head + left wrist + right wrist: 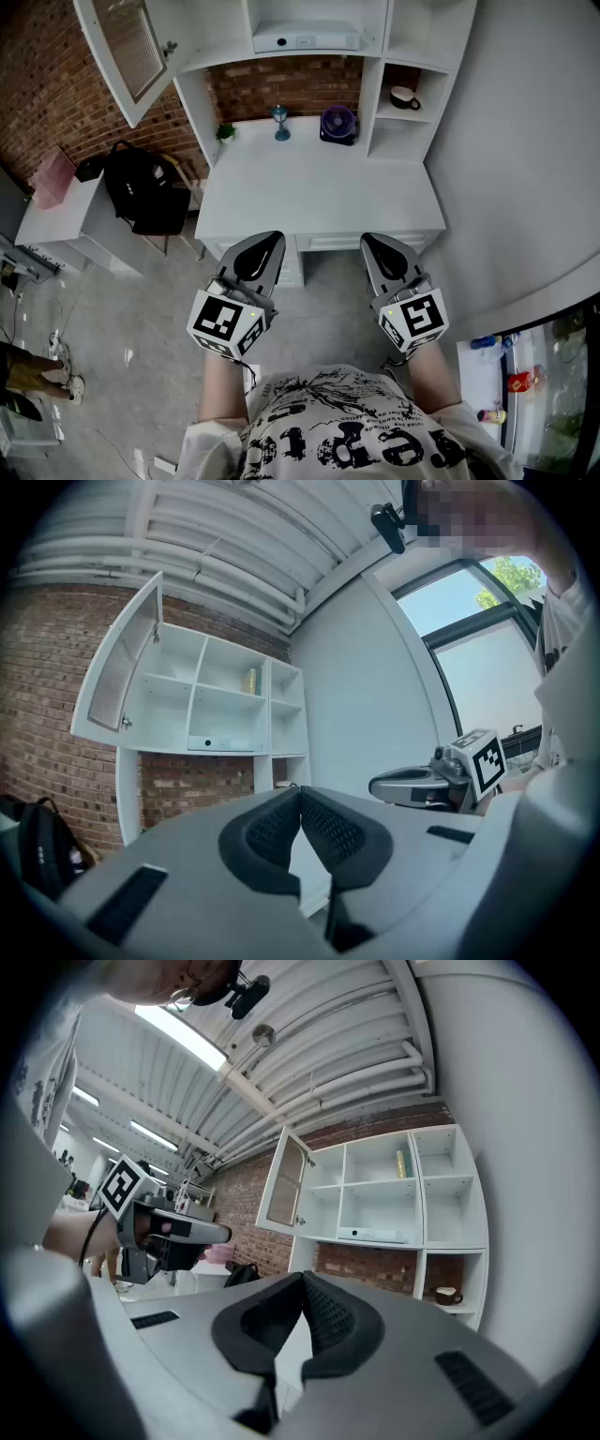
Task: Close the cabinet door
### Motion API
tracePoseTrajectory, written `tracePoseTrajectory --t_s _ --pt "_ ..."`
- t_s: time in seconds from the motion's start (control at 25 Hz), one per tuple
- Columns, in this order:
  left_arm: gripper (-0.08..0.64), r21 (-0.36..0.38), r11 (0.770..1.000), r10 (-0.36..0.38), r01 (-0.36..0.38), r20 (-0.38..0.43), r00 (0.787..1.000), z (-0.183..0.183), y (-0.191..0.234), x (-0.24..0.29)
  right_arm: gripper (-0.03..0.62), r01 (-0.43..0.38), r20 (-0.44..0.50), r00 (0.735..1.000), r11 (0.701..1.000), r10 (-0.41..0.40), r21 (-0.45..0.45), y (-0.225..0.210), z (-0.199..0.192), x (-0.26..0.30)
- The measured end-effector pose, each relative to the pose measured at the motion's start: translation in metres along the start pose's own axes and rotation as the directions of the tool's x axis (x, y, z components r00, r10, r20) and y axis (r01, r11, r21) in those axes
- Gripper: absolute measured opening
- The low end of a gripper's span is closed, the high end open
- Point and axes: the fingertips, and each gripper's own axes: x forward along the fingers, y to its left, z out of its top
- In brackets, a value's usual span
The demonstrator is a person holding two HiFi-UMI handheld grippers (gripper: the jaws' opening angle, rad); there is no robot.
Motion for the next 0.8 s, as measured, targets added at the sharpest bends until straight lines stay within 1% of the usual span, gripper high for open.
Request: tracePoseTrajectory --t_s 0.24,0.44,0.52,0.6,0.64,0.68,0.72,0.8 --pt "0.014 -0.007 1.0 0.002 -0.002 -0.004 1.0 0.0 -0.01 0.004 0.012 0.024 -0.011 1.0 1.0 -0.024 0.02 -0.008 -0.002 -0.008" --pt "0.014 -0.014 1.0 0.006 -0.007 -0.008 1.0 -0.001 -0.022 0.005 0.012 0.01 -0.005 1.0 1.0 -0.01 0.019 -0.012 -0.005 -0.015" --pt "0.014 -0.041 0.999 0.009 -0.009 -0.006 1.0 -0.003 -0.026 0.006 0.014 0.01 0.009 1.0 1.0 -0.01 0.029 -0.014 -0.005 -0.018" --pt "0.015 -0.099 0.995 0.022 -0.02 0.02 1.0 -0.004 -0.03 0.006 0.014 0.01 0.023 1.0 0.999 -0.012 0.045 -0.016 -0.006 -0.021" --pt "0.074 -0.125 0.992 0.032 -0.027 0.039 0.999 -0.003 -0.032 0.006 0.014 0.006 0.028 1.0 0.999 -0.008 0.05 -0.016 -0.006 -0.023" --pt "0.222 -0.136 0.99 0.046 -0.038 0.055 0.997 -0.002 -0.033 0.006 0.014 -0.001 0.032 1.0 0.999 0.0 0.053 -0.016 -0.007 -0.024" --pt "0.302 -0.132 0.99 0.063 -0.054 0.065 0.996 -0.001 -0.033 0.004 0.014 -0.01 0.034 0.999 0.998 0.008 0.055 -0.015 -0.009 -0.025" --pt "0.311 -0.103 0.99 0.103 -0.095 0.07 0.992 -0.002 -0.031 0.0 0.014 -0.03 0.038 0.999 0.998 0.028 0.056 -0.013 -0.011 -0.026"
